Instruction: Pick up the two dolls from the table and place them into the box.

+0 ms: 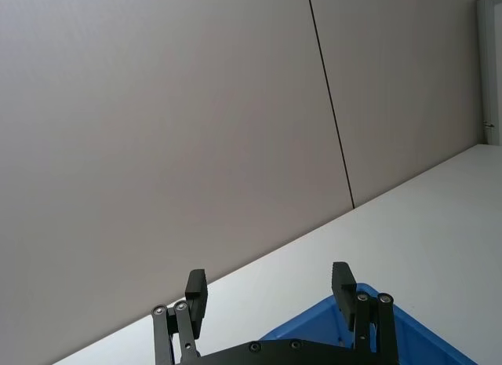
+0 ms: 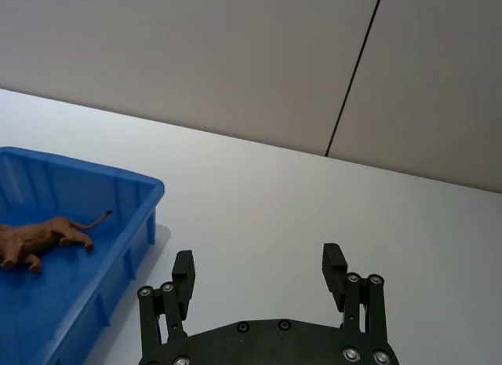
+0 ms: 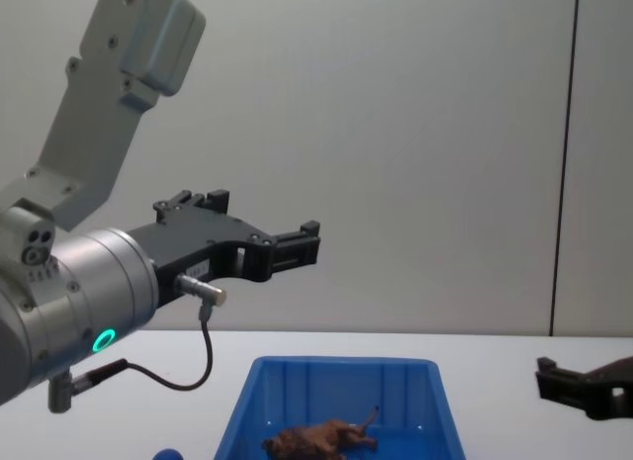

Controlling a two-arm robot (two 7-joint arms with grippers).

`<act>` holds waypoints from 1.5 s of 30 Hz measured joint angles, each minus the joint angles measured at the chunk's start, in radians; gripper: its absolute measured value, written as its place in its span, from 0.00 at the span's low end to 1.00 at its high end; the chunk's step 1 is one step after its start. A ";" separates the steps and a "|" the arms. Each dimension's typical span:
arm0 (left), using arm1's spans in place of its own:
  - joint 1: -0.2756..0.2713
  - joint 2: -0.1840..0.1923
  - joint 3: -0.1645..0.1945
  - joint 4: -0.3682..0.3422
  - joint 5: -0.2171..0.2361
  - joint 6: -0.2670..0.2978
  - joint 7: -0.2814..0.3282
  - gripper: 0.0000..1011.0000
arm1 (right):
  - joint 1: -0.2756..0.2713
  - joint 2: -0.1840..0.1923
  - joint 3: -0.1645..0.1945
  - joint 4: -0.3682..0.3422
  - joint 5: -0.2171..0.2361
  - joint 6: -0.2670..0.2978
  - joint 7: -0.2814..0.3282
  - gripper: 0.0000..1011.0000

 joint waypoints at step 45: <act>0.125 0.112 -0.080 -0.062 -0.221 0.245 0.083 0.99 | -0.027 0.021 0.018 -0.025 0.006 0.000 -0.044 0.99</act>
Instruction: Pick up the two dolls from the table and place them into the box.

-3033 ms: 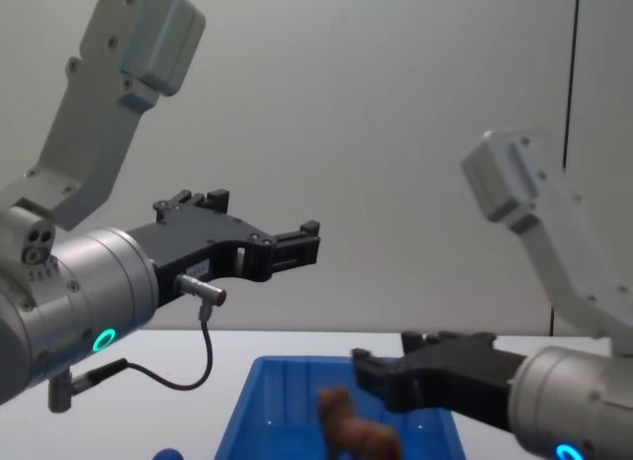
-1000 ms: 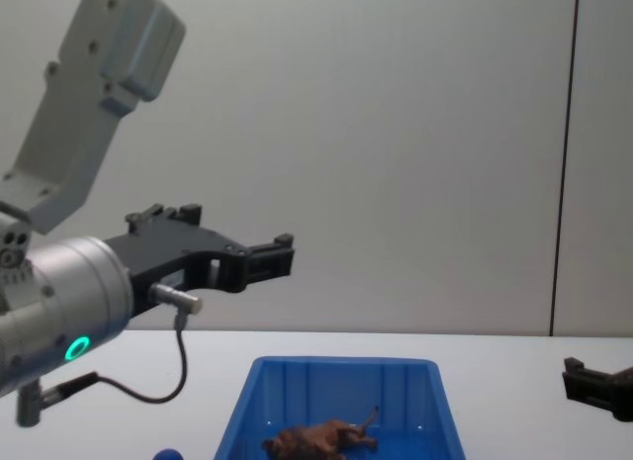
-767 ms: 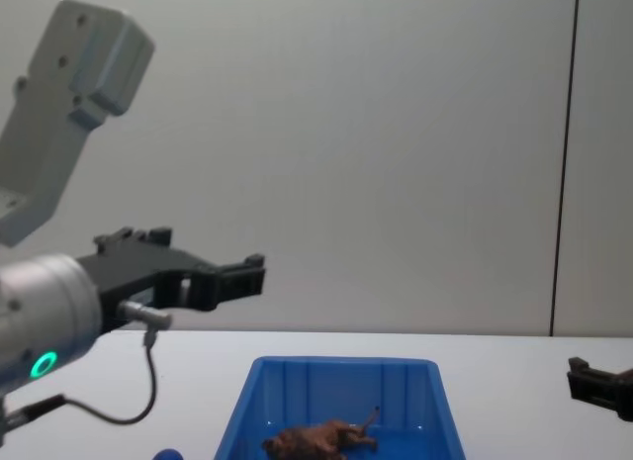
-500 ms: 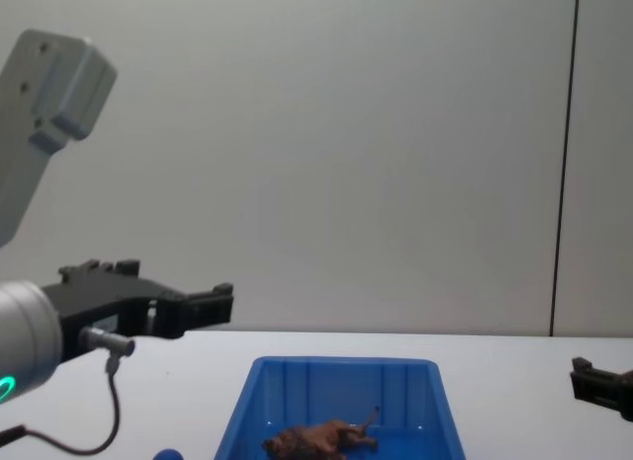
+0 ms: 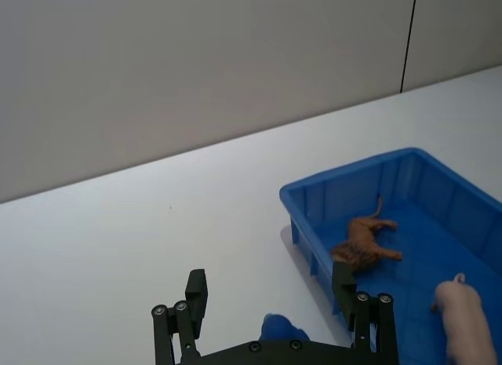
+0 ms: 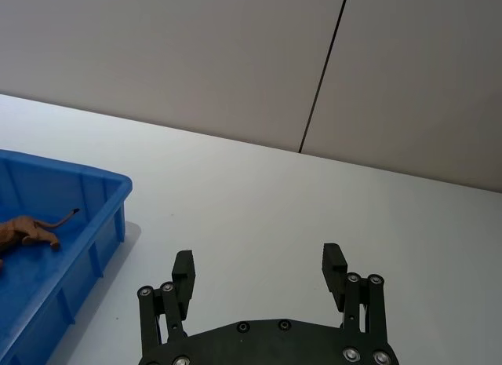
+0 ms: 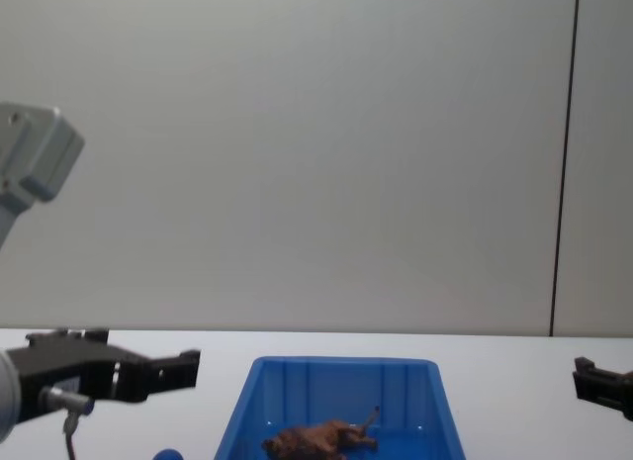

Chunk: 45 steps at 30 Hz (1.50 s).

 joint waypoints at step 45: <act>-0.140 -0.055 0.001 0.218 0.166 0.210 -0.229 0.99 | -0.001 0.001 0.000 0.000 0.000 0.000 -0.001 0.99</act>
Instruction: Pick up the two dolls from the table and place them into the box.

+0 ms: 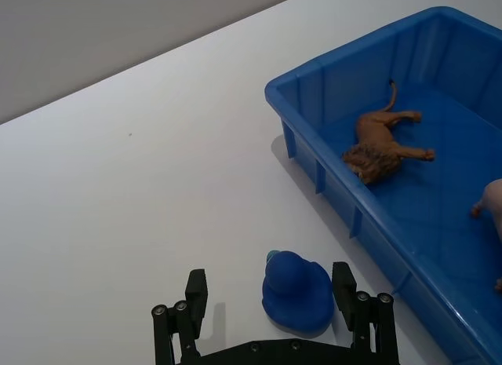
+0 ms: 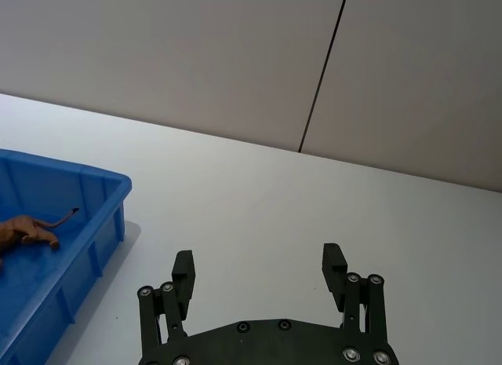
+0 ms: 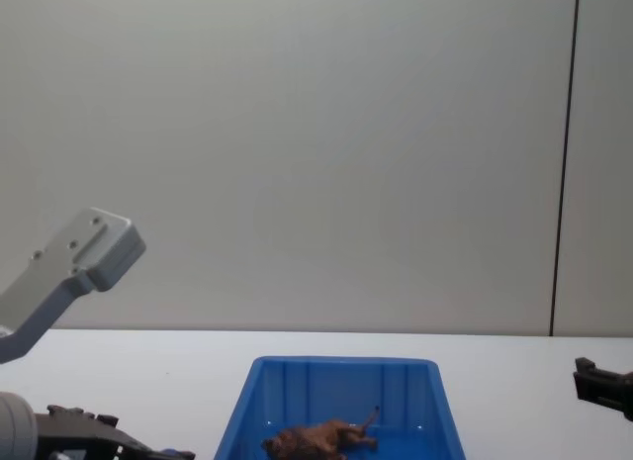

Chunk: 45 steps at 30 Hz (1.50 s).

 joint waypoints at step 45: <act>-0.066 -0.049 0.015 0.127 0.074 -0.025 -0.113 0.26 | 0.000 0.000 0.000 0.000 0.000 0.000 0.000 0.99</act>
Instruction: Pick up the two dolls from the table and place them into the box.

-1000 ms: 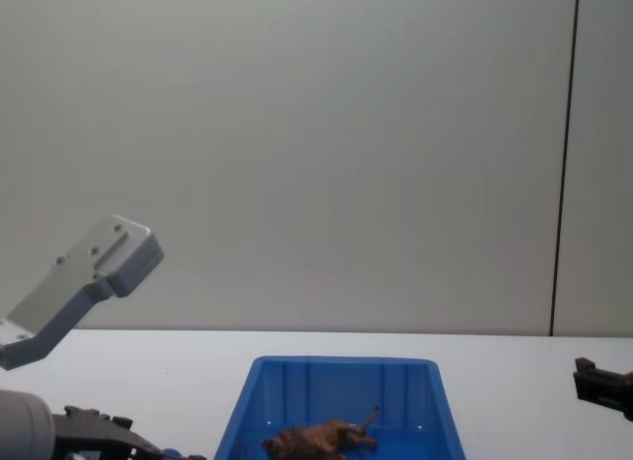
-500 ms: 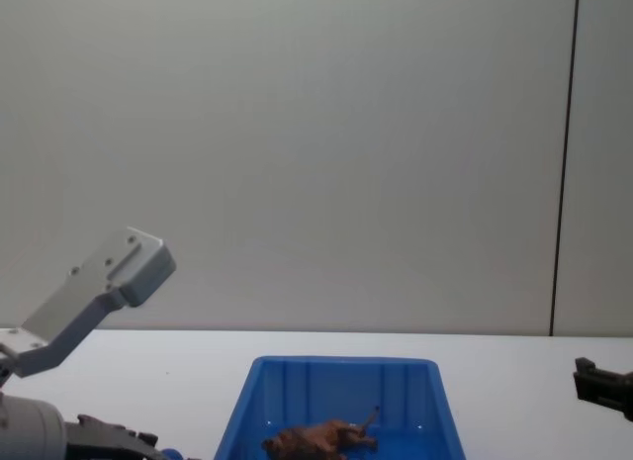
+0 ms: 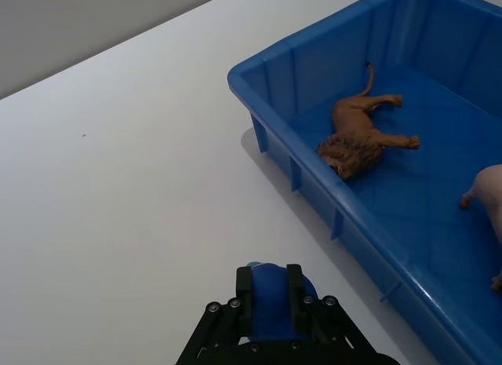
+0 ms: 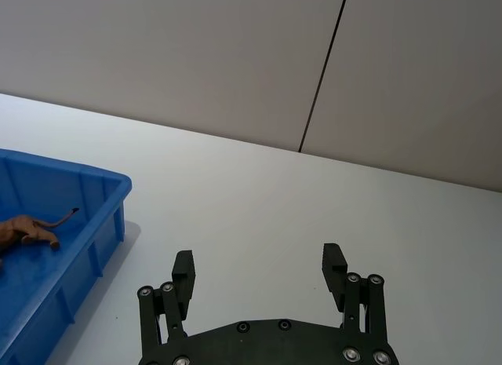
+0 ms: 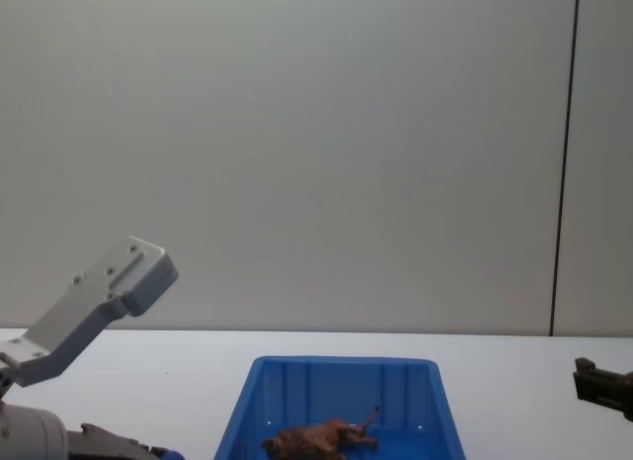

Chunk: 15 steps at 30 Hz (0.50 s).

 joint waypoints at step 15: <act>0.013 0.019 -0.013 -0.094 0.024 -0.019 0.019 0.18 | 0.000 0.000 0.000 0.000 0.000 0.000 0.000 0.99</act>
